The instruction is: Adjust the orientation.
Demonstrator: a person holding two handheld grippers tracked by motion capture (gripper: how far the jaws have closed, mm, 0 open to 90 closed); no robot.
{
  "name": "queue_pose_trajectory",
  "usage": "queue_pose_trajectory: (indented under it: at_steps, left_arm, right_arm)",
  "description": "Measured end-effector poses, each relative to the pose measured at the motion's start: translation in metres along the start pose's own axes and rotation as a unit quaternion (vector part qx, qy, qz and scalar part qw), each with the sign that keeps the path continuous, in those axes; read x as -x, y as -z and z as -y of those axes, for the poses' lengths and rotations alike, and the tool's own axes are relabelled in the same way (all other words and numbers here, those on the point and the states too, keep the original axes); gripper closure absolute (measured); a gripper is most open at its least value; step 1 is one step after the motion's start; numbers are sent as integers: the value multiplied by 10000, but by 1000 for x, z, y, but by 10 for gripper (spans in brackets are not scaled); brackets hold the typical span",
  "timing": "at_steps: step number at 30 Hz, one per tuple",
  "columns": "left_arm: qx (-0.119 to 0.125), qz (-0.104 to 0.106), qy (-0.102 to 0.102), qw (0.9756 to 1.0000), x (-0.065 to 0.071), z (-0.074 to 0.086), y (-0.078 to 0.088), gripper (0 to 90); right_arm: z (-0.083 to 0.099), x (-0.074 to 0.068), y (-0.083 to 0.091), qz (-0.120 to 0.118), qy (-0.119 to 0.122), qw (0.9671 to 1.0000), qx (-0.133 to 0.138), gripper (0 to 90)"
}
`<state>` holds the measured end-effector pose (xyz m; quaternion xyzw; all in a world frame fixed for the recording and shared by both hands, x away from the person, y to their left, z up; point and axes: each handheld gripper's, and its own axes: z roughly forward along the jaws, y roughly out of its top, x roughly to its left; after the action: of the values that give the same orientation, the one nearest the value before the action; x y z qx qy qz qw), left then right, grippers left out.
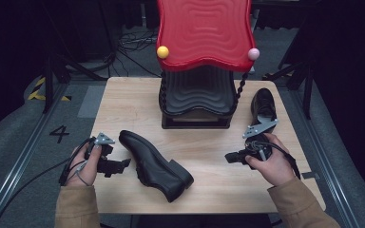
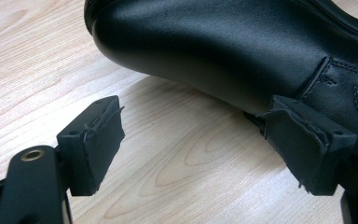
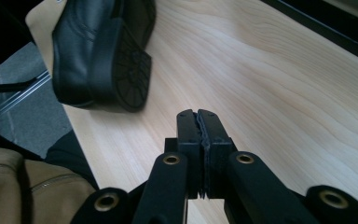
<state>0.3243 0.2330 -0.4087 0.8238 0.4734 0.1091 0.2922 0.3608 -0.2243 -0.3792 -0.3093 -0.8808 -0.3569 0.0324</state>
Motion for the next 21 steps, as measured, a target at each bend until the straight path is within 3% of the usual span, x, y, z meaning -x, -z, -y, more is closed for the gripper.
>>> queue_pose_trajectory:
  at_steps: [12,21]
  left_arm:
    - [30,3,-33,10000,0,0,1,199]
    - [48,4,-50,10000,0,0,2,199]
  right_arm:
    - [-30,-31,-43,-91,425,9987,-258,894]
    - [-44,-56,-76,-372,758,9954,-453,894]
